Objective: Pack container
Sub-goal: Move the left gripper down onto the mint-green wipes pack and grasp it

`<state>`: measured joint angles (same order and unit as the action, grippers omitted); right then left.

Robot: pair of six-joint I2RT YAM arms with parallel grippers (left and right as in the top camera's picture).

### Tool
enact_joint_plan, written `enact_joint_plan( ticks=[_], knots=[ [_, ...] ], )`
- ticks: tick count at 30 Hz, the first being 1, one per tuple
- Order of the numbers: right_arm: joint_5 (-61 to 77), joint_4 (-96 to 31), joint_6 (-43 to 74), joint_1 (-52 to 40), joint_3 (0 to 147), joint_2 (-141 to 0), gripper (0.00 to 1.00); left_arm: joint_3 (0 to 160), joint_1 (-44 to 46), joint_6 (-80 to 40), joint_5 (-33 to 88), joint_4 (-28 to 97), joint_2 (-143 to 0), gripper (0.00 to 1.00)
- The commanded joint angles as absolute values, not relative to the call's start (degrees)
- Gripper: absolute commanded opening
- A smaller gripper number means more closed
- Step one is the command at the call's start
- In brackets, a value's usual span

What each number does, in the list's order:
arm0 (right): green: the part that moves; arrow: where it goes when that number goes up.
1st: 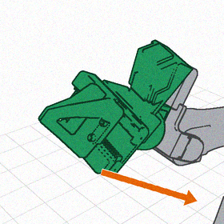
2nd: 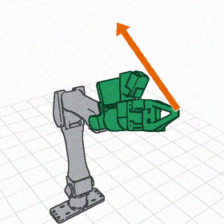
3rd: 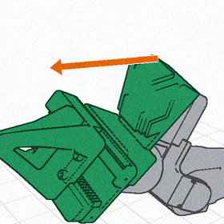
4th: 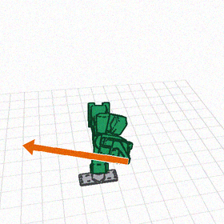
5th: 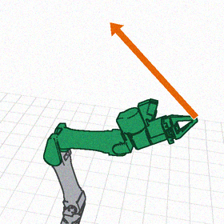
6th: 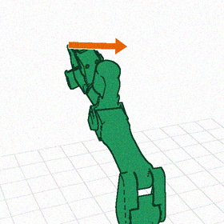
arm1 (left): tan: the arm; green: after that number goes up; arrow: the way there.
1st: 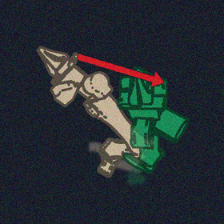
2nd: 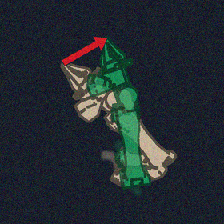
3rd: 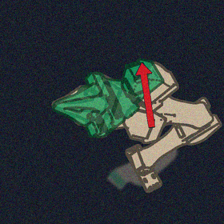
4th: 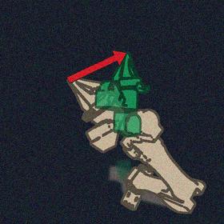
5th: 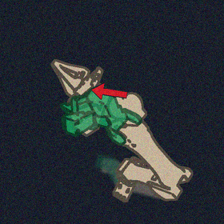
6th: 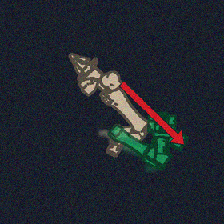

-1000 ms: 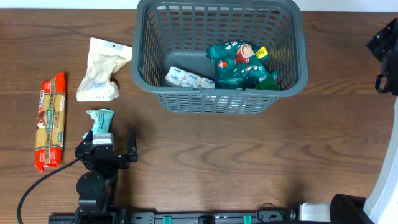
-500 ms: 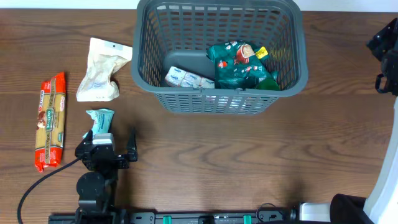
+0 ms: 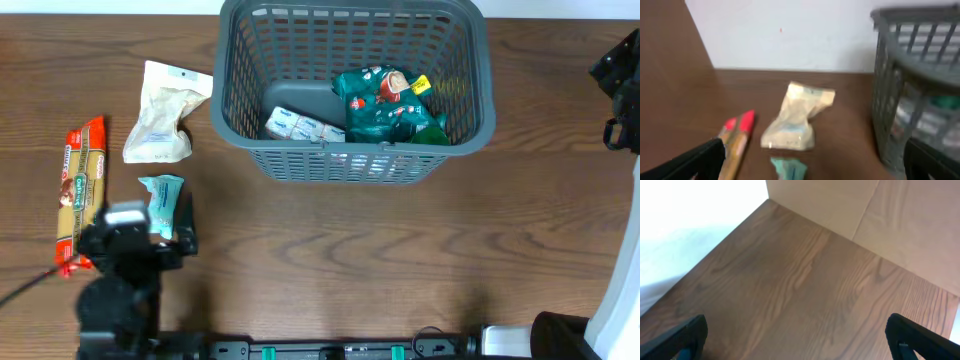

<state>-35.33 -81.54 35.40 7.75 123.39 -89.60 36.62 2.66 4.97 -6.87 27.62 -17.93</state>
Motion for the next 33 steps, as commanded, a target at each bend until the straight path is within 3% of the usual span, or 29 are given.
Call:
enact_joint_plan(
  ticks=[1,7,11,18,33],
  knots=[
    [-36.6,-81.7,36.0,8.2,123.9,-89.6,0.99,49.2,2.4,6.0,-8.2,34.3,-29.3,0.99],
    [-36.6,-81.7,36.0,8.2,123.9,-89.6,0.99,66.3,2.4,6.0,-6.9,54.1,-47.7,0.99],
    [-36.6,-81.7,36.0,8.2,123.9,-89.6,0.99,68.3,2.4,6.0,-6.7,59.3,-53.9,0.99],
    [-36.6,-81.7,36.0,8.2,123.9,-89.6,0.99,68.2,2.5,3.4,-7.1,61.7,-58.5,0.98],
    [-36.6,-81.7,36.0,8.2,123.9,-89.6,0.99,68.2,-1.1,10.2,-9.5,61.8,-72.4,0.99]
  ],
)
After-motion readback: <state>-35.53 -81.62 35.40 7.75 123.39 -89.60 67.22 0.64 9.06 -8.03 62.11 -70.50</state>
